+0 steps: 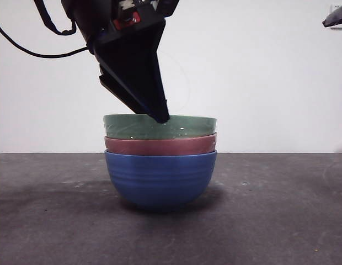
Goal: Pick up the green bowl on the top,put the green bowl on the left,pick up the red bowl in the middle,put the red bowl on the right
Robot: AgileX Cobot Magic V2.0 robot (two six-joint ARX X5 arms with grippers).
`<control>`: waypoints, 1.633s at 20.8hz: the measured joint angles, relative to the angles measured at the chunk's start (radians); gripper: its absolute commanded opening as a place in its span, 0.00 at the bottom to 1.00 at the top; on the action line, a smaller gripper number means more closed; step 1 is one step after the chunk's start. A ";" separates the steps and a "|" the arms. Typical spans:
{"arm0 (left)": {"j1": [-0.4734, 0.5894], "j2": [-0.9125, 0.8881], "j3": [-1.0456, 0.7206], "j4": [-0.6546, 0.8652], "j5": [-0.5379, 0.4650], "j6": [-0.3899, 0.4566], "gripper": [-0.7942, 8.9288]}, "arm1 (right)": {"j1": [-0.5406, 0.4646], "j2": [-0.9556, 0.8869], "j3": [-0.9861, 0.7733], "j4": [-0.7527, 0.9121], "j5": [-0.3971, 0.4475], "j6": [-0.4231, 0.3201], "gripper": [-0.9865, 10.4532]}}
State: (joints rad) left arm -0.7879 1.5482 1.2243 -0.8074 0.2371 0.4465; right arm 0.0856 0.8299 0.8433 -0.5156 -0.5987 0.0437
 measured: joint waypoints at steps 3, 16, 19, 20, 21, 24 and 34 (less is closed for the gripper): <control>0.000 0.000 0.000 0.000 0.000 0.015 0.19 | 0.000 0.000 0.000 0.000 0.000 0.000 0.36; 0.000 0.001 0.053 -0.014 -0.009 0.093 0.07 | 0.000 0.000 0.000 0.000 0.000 0.000 0.36; -0.001 0.002 0.168 -0.092 -0.011 0.093 0.07 | 0.000 0.000 0.000 0.000 0.001 0.000 0.36; -0.001 0.002 0.222 -0.140 -0.023 0.092 0.07 | 0.000 0.000 0.000 0.000 0.001 0.000 0.36; -0.001 0.000 0.282 -0.197 -0.062 0.079 0.07 | 0.000 0.000 0.000 0.000 0.003 0.000 0.36; -0.002 -0.055 0.367 -0.309 -0.214 -0.003 0.07 | 0.000 0.000 0.000 0.000 0.004 -0.002 0.36; 0.082 -0.352 0.037 -0.246 -0.444 -0.254 0.07 | 0.000 0.000 0.000 0.000 0.005 -0.003 0.36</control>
State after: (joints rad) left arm -0.7059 1.1965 1.2617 -1.0531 -0.2066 0.1921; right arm 0.0856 0.8299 0.8433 -0.5156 -0.5941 0.0402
